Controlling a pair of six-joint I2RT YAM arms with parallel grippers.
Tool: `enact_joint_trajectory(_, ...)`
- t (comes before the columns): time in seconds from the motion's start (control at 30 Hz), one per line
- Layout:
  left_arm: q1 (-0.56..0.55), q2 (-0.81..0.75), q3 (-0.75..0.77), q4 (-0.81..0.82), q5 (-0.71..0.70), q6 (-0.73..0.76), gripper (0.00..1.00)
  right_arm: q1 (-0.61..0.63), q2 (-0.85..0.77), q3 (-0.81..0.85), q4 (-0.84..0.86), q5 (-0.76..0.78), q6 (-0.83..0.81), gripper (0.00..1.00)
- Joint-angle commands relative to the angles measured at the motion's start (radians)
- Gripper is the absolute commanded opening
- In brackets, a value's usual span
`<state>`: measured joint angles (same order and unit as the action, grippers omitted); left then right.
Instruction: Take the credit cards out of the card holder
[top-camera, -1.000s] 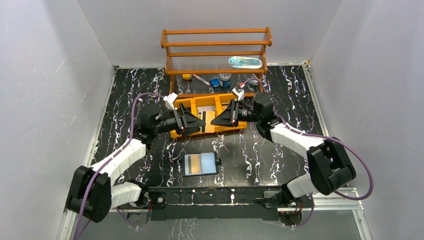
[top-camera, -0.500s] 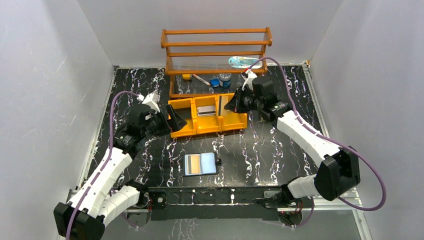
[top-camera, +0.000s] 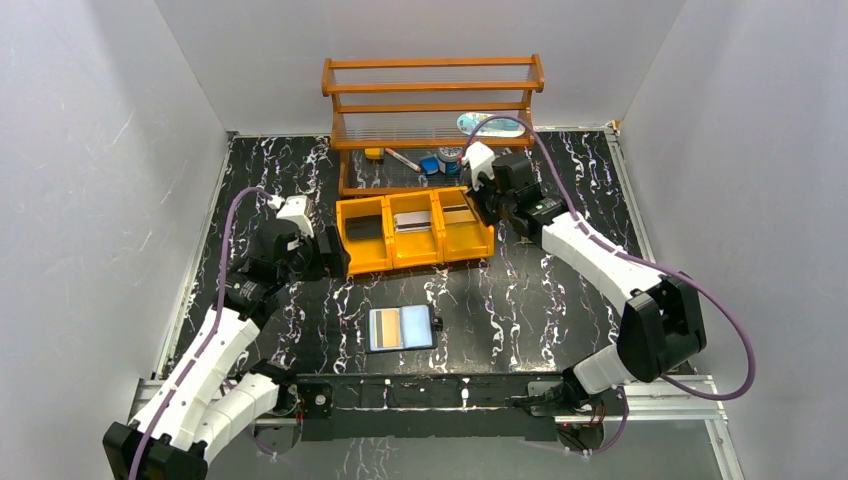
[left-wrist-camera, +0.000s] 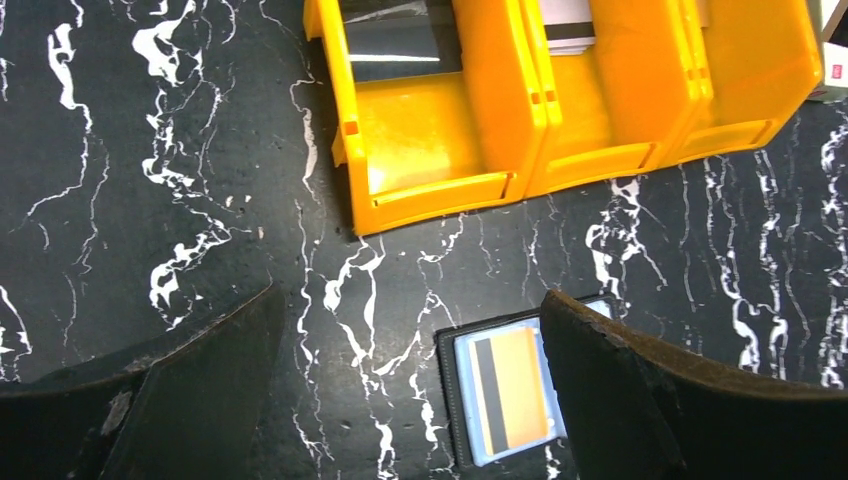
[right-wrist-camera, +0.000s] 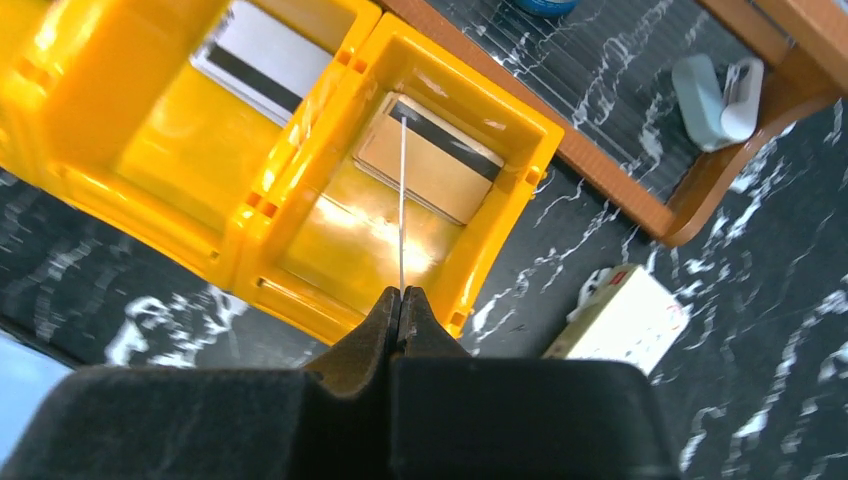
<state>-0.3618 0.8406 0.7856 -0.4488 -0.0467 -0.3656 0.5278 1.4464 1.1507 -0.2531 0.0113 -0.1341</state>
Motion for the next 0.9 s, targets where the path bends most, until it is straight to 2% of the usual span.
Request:
enact_joint_trajectory(0.0,0.004,-0.062,-0.065,0.009,-0.042,0.054,0.98,0.035,0.037,0.052,0.049,0.009,-0.358,0.0)
enact_joint_trajectory(0.1,0.004,-0.098,-0.127,0.023,-0.04,0.039,0.98,0.045,0.076,0.081,0.022,0.041,-0.484,0.0)
enact_joint_trajectory(0.23,0.004,-0.112,-0.132,0.048,-0.033,0.052,0.98,0.05,0.126,0.112,0.024,0.038,-0.614,0.0)
enact_joint_trajectory(0.43,0.004,-0.085,-0.133,0.073,-0.028,0.071,0.98,0.049,0.205,0.134,0.077,0.039,-0.727,0.0)
enact_joint_trajectory(0.7,0.004,-0.106,-0.136,0.074,-0.044,0.083,0.98,0.05,0.312,0.221,0.033,0.066,-0.804,0.0)
enact_joint_trajectory(0.87,0.004,-0.111,-0.138,0.079,-0.04,0.089,0.98,0.05,0.351,0.208,0.067,0.093,-0.81,0.0)
